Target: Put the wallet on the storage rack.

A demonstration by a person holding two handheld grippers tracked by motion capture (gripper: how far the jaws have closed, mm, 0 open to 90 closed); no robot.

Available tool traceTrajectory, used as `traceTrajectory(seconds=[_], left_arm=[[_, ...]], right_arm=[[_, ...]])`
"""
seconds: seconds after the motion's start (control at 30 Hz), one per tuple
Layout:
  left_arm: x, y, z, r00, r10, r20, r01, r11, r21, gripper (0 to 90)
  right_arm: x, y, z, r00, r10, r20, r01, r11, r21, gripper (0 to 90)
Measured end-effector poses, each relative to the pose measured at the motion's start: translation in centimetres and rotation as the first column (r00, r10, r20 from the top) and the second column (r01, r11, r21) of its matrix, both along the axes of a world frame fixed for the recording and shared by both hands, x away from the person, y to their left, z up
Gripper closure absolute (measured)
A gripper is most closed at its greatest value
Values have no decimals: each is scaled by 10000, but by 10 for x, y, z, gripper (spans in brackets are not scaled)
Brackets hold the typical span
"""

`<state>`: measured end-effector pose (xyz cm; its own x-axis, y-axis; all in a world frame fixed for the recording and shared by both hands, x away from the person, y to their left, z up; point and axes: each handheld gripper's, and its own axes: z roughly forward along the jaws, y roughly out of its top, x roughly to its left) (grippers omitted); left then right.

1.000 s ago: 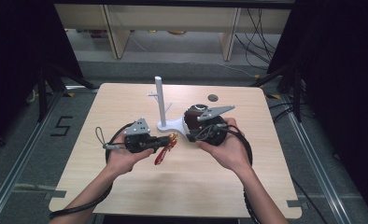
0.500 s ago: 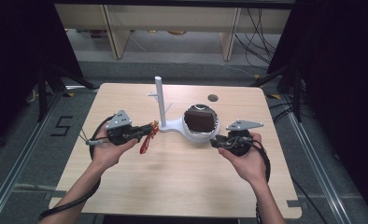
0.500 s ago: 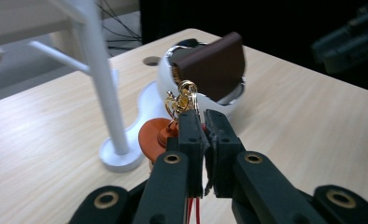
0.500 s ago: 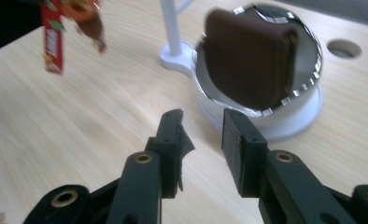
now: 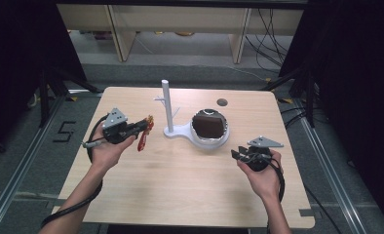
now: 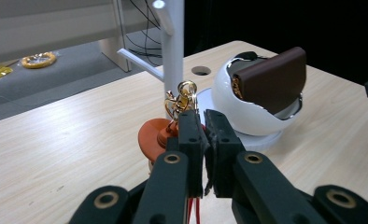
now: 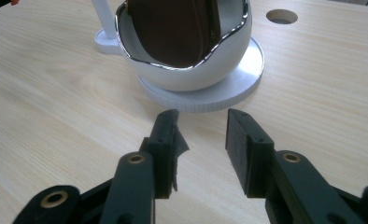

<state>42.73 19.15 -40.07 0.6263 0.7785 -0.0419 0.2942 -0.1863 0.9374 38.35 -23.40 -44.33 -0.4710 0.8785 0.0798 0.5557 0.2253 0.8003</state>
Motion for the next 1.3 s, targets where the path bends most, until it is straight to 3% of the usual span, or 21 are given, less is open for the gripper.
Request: traceTrajectory(seconds=[0.03, 0.07, 0.33, 0.47, 0.67, 0.73, 0.9, 0.93, 0.97, 1.0, 1.07, 1.13, 1.3], left_arm=[[0, 0, 0, 10000, 49, 17, -49, 10000, -23, 857], [1, 1, 0, 9999, 97, 44, -97, 9999, -46, 857], [6, 5, 4, 9986, 453, 262, -447, 9987, -243, 857], [9, 6, 7, 9974, 596, 399, -584, 9978, -308, 857], [15, 5, 8, 9955, 776, 548, -754, 9964, -399, 857], [17, 5, 9, 9952, 799, 566, -781, 9964, -320, 857], [22, 1, 12, 9920, 1047, 701, -1016, 9938, -461, 857], [23, 0, 13, 9913, 1073, 757, -1041, 9935, -451, 857], [24, 0, 14, 9903, 1145, 790, -1111, 9928, -455, 857], [25, -1, 15, 9889, 1222, 840, -1186, 9918, -468, 857], [27, -2, 16, 9875, 1308, 883, -1269, 9907, -485, 857], [29, -2, 19, 9859, 1383, 939, -1342, 9897, -489, 857], [34, -6, 25, 9804, 1598, 1149, -1547, 9866, -521, 857]], right_arm=[[-1, 2, -2, 9997, -147, -203, 154, 9994, 324, 640], [1, -1, -5, 9999, 5, 125, -7, 9998, 210, 639], [-1, -6, -8, 9997, -246, -8, 246, 9992, 308, 635], [-1, -9, -11, 9993, -319, 179, 313, 9989, 357, 625], [-4, -14, -13, 9990, -452, -22, 452, 9985, 321, 614], [-2, -16, -14, 9991, -406, 105, 400, 9979, 508, 612], [-3, -19, -12, 9980, -583, 248, 571, 9973, 468, 609], [-3, -20, -13, 9981, -563, 254, 545, 9962, 686, 608], [-6, -19, -11, 9967, -810, -1, 808, 9945, 665, 608], [-5, -20, -12, 9964, -817, 216, 799, 9941, 734, 607], [-5, -24, -11, 9974, -718, 118, 711, 9962, 506, 605], [-5, -25, -12, 9978, -626, 215, 611, 9960, 654, 603], [-8, -21, -11, 9972, -726, 155, 717, 9962, 498, 600]])
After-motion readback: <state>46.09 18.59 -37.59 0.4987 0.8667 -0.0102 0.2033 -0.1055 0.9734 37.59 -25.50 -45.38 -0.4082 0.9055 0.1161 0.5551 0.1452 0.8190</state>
